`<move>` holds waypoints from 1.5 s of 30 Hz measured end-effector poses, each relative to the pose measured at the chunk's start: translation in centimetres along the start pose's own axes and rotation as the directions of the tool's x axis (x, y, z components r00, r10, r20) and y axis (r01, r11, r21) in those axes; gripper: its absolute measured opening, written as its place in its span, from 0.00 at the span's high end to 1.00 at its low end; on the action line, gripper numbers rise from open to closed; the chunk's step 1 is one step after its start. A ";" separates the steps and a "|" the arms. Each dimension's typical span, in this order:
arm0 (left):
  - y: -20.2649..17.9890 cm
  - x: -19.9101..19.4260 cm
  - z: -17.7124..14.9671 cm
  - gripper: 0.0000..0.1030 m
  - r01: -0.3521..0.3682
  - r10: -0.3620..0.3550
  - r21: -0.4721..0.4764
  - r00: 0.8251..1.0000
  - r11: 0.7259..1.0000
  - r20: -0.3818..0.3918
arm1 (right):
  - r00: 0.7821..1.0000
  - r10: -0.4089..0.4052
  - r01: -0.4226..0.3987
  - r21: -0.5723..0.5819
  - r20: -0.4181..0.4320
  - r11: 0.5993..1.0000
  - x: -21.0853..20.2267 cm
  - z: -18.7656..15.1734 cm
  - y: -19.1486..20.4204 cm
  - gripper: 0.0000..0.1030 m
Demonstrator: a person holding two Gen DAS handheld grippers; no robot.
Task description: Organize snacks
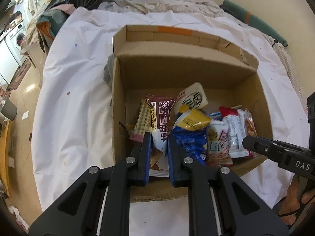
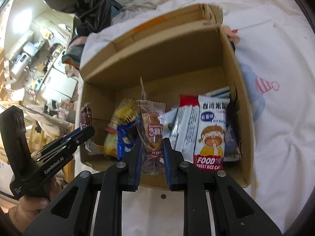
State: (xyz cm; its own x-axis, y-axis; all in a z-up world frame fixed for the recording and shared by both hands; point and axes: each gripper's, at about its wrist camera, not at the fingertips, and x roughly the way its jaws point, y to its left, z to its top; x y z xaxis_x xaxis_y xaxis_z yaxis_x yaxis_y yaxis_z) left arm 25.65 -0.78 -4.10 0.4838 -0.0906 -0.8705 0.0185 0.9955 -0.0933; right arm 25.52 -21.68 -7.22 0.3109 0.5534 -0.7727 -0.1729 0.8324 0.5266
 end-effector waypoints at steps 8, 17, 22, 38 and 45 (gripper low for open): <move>-0.3 0.6 -0.1 0.85 0.033 -0.034 -0.027 0.999 0.999 -0.032 | 0.998 -0.024 0.024 -0.013 -0.058 1.000 1.5 -0.7 0.1 0.77; -0.4 -0.4 -0.4 0.33 0.002 -0.002 -0.028 1.000 1.000 -0.001 | 0.999 -0.018 0.017 -0.018 -0.039 1.000 0.5 -0.7 -0.1 0.69; -0.2 -2.2 -0.4 0.23 -0.022 0.024 -0.030 0.997 0.999 0.070 | 0.999 0.000 0.000 -0.007 0.038 1.000 -1.4 -0.4 0.2 0.30; 2.3 -9.4 -3.3 0.12 -0.017 0.049 -0.122 0.964 0.992 0.260 | 0.935 -0.107 0.133 -0.055 0.338 0.990 -10.2 -3.9 2.5 0.04; 2.6 -12.7 -6.3 0.01 -0.065 0.099 -0.112 0.938 0.992 0.333 | 0.905 -0.141 0.200 -0.111 0.401 0.973 -12.5 -7.7 3.9 0.00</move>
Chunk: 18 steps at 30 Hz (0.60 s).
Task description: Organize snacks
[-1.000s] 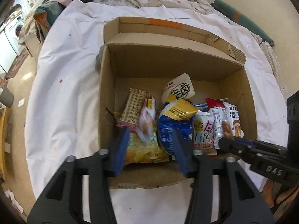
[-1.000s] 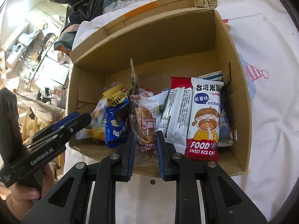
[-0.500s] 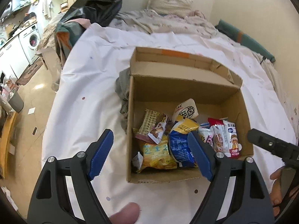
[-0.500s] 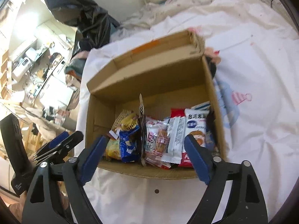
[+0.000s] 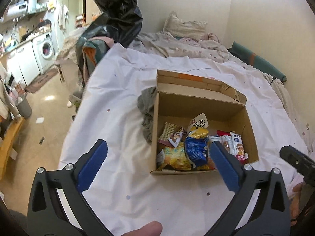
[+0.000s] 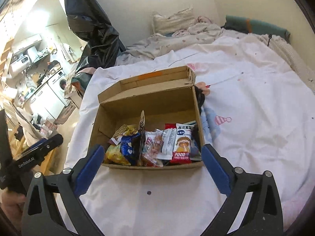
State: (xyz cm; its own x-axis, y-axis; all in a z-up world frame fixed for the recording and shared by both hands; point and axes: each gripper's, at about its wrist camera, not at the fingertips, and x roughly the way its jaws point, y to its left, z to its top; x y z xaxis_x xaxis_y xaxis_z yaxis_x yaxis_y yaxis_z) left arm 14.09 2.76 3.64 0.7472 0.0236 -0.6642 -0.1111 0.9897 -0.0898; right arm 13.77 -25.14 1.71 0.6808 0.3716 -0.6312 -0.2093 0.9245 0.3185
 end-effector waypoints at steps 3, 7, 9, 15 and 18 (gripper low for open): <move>0.5 -1.4 -1.0 0.00 0.026 -0.026 -0.009 1.000 1.000 0.011 | 0.999 -0.012 0.013 -0.013 0.035 1.000 -1.3 -0.8 0.5 0.00; 0.9 -3.0 -2.3 0.00 0.041 -0.041 -0.022 0.999 0.999 0.025 | 0.999 -0.036 0.036 -0.006 0.026 0.999 -1.5 -2.0 0.8 0.00; 0.6 -3.3 -2.8 0.00 0.022 -0.022 0.000 0.999 1.000 0.027 | 0.999 -0.032 0.032 0.012 0.003 0.999 -1.3 -2.6 0.7 0.00; 0.0 -4.0 -4.1 0.00 -0.010 0.007 0.046 0.998 0.999 0.057 | 0.992 -0.111 0.115 -0.071 0.057 0.991 -1.6 -3.6 2.3 0.00; -0.3 -3.8 -4.2 0.00 -0.018 0.015 0.051 0.998 0.999 0.061 | 0.981 -0.165 0.174 -0.082 0.106 0.981 -1.9 -3.9 2.6 0.00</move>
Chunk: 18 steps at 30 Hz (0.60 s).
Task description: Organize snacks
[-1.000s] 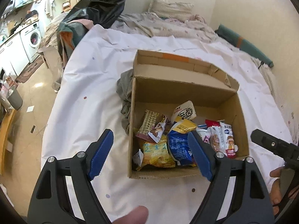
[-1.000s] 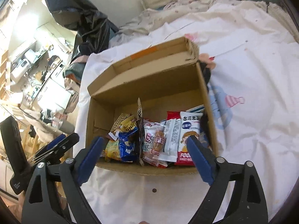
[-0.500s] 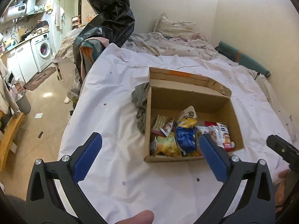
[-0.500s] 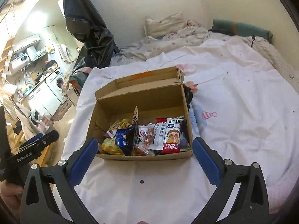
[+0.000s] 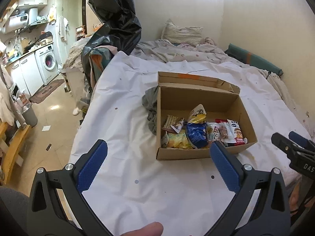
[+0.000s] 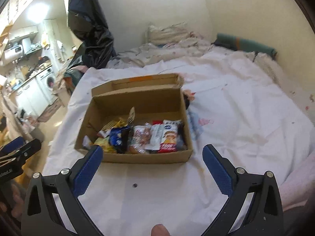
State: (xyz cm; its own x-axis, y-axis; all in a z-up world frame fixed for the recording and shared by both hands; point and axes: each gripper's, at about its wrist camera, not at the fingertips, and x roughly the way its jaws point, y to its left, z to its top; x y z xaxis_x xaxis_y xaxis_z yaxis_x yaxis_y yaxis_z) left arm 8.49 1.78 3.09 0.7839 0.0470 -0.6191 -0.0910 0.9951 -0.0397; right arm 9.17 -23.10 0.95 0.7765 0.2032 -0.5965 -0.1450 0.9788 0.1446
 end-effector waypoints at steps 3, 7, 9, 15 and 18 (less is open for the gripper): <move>-0.3 0.3 0.0 0.00 0.015 -0.015 0.001 1.000 1.000 0.002 | 0.999 -0.036 0.036 -0.027 0.019 0.999 0.2 0.1 0.3 0.00; -0.7 0.9 0.1 0.00 0.007 -0.007 0.002 1.000 1.000 -0.009 | 1.000 -0.021 0.021 0.000 -0.013 1.000 1.2 0.0 0.1 0.00; -0.7 1.0 0.1 0.00 0.009 -0.009 0.000 1.000 1.000 -0.012 | 0.999 -0.021 0.021 -0.003 -0.025 1.000 1.5 0.0 0.1 0.00; -0.8 1.1 -0.1 0.00 0.014 -0.014 0.004 1.000 1.000 -0.027 | 0.999 -0.023 0.023 -0.015 -0.021 1.000 1.6 0.0 0.6 0.00; -0.8 1.0 -0.1 0.00 0.011 -0.011 0.003 1.000 1.000 -0.027 | 1.000 -0.023 0.023 -0.016 -0.021 1.000 1.6 0.1 0.6 0.00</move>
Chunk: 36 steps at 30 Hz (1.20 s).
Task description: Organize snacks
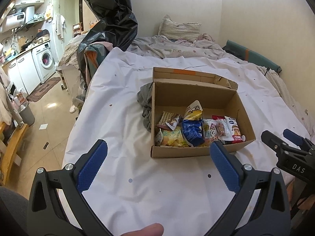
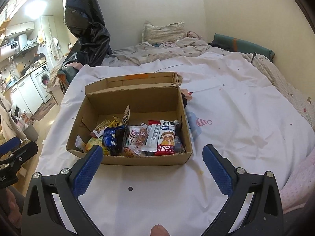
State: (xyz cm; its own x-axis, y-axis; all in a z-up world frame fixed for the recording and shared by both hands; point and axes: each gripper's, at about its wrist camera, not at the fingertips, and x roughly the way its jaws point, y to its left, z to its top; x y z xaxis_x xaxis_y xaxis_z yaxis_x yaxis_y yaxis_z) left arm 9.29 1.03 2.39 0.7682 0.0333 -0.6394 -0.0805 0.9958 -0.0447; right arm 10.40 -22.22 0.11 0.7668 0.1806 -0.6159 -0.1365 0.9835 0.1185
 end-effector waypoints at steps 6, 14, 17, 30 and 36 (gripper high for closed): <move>0.3 -0.2 0.0 0.00 0.009 -0.009 -0.015 1.000 1.000 -0.003 | 1.000 -0.010 0.010 0.005 -0.001 1.000 0.4 0.1 0.2 0.00; 0.4 -0.1 0.0 0.00 0.008 -0.008 -0.015 1.000 1.000 -0.005 | 1.000 -0.013 0.013 0.012 0.000 1.000 0.3 -0.1 -0.1 0.00; 0.4 0.0 -0.1 0.00 0.007 -0.007 -0.018 1.000 1.000 -0.008 | 1.000 -0.013 0.013 0.010 0.000 1.000 0.3 -0.1 -0.1 0.00; 0.6 0.1 -0.2 0.00 0.008 -0.009 -0.017 1.000 1.000 -0.013 | 1.000 -0.009 0.009 -0.002 0.003 1.000 0.0 0.0 0.2 0.00; 0.7 0.2 -0.2 0.00 0.008 -0.008 -0.020 1.000 1.000 -0.013 | 1.000 -0.009 0.009 -0.006 0.005 1.000 0.0 0.1 0.5 0.00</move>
State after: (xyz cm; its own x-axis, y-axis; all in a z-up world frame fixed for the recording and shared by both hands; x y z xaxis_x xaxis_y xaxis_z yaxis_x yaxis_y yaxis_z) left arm 9.22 1.68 2.07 0.7602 0.0242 -0.6492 -0.0872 0.9941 -0.0652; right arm 10.38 -21.77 0.25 0.7713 0.1719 -0.6128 -0.1335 0.9851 0.1082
